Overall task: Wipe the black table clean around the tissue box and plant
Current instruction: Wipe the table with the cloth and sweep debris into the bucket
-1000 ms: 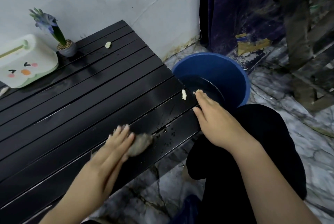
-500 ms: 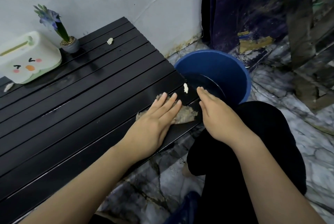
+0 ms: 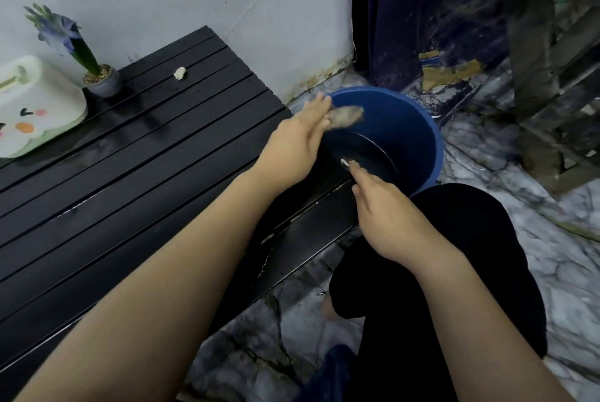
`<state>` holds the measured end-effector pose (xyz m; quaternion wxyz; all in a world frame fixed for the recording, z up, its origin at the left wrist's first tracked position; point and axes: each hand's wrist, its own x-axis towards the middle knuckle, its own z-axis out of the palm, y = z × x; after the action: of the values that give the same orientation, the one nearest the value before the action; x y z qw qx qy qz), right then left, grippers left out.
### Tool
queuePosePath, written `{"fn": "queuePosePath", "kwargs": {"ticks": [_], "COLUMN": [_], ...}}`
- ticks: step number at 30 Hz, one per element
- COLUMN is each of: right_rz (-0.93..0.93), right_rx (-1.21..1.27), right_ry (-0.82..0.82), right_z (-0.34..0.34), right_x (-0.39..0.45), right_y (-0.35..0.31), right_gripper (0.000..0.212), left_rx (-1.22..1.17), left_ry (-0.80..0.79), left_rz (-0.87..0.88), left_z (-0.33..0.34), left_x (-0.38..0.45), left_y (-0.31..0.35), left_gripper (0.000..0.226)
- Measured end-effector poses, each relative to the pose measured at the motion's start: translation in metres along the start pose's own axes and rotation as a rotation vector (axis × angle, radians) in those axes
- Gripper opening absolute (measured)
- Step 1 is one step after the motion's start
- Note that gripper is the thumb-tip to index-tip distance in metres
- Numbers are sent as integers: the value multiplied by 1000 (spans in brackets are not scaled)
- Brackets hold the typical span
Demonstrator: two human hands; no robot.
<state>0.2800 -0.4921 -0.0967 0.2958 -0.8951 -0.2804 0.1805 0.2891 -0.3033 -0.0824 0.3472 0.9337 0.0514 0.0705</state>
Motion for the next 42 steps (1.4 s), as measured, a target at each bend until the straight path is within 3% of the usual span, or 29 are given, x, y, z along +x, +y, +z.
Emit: {"fn": "queuePosePath", "kwargs": {"ticks": [2, 4, 8, 12, 14, 18, 24, 33, 38, 42], "right_rz": [11, 24, 32, 37, 41, 37, 39, 5, -33, 1], "right_rx": [9, 13, -3, 33, 65, 96, 199, 428, 519, 525], "right_ry": [-1, 4, 5, -2, -8, -11, -91, -242, -216, -176], "right_z": [-2, -3, -4, -5, -4, -3, -7, -21, -22, -22], "right_x": [0, 0, -1, -4, -3, -2, -5, -19, -18, -16], "right_y": [-2, -4, -7, -9, -8, -6, 4, 28, 28, 33], "right_gripper": [41, 32, 32, 31, 29, 30, 51, 70, 67, 62], "left_rx": [-117, -89, 148, 275, 262, 280, 322, 338, 314, 195], "left_ry": [124, 161, 57, -58, -73, -119, -191, -272, -267, -170], "left_rz": [-44, -7, 137, 69, 46, 109, 222, 352, 348, 224], "left_z": [-14, -32, -61, -57, -51, -41, -25, -4, 7, 6], "left_x": [-20, -59, -172, -259, -270, -242, -181, -108, -70, -59], "left_y": [2, -2, -30, -53, -49, -30, -7, 1, 10, 17], "left_gripper": [45, 47, 51, 81, 69, 61, 51, 54, 51, 48]}}
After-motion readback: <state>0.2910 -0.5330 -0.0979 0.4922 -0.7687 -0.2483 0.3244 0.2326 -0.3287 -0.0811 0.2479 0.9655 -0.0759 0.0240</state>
